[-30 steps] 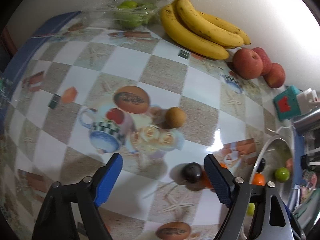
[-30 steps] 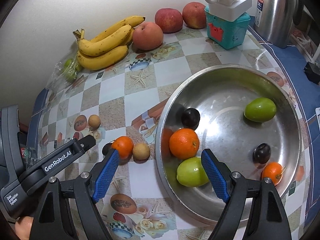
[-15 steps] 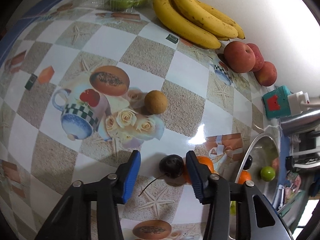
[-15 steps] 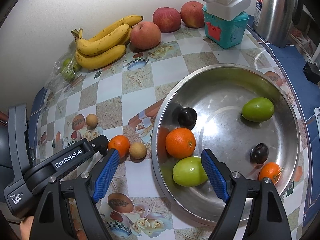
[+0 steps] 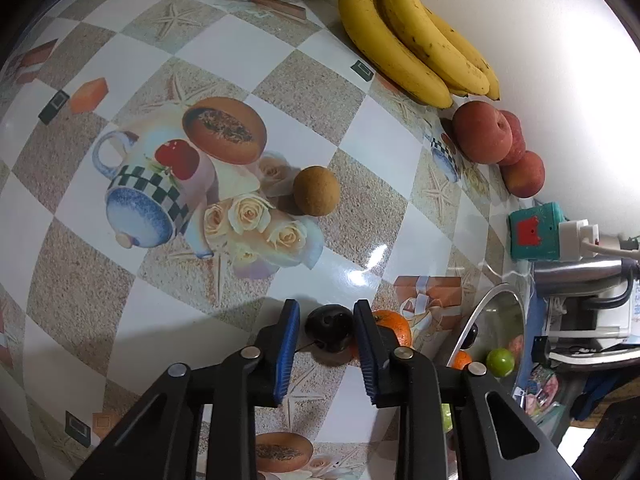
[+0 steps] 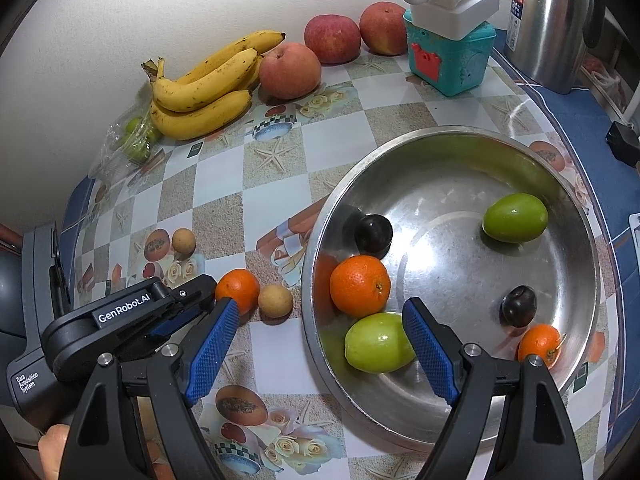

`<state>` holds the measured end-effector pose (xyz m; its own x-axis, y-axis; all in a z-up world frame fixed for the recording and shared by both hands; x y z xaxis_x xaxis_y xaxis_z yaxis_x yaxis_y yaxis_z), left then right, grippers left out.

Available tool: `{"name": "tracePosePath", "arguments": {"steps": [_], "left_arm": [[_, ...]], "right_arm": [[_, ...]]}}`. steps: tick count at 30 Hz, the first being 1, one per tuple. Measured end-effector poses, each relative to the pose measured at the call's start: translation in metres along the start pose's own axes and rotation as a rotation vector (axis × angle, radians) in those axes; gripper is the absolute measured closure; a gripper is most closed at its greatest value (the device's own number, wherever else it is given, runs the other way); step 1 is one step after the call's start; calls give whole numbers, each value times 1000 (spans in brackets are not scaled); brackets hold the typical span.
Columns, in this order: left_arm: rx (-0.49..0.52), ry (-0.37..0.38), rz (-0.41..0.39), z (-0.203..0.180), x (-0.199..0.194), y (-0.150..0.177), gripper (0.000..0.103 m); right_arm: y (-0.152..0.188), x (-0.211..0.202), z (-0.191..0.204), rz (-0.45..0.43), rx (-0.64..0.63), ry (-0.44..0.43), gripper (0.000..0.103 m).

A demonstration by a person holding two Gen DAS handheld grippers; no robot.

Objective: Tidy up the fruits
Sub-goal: 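Grasp a dark plum with the left tool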

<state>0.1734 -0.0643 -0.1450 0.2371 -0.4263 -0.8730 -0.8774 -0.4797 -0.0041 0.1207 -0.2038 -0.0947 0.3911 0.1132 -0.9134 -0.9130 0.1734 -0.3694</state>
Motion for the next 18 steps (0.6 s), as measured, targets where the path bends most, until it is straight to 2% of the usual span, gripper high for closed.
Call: {"name": "tracePosePath", "arguments": {"steps": [6, 18], "left_arm": [[-20, 19, 7, 1, 0, -1, 81], [-30, 26, -18, 4, -10, -9, 83]], "right_arm": [[0, 0, 0, 1, 0, -1, 19], [2, 1, 1, 0, -1, 1, 19]]}}
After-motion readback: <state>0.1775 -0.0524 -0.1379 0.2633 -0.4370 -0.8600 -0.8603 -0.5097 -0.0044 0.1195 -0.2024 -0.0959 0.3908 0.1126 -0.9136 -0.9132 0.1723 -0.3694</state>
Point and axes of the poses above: each gripper's, at about its wrist camera, not at the fingertips, and x roughly the way its jaws point, z to its left, y to its underside, the point moved 8 cm from there along x, roughly the way its jaws point, and after that the axes turned 10 degrees about -x, right-handed, at the moved point
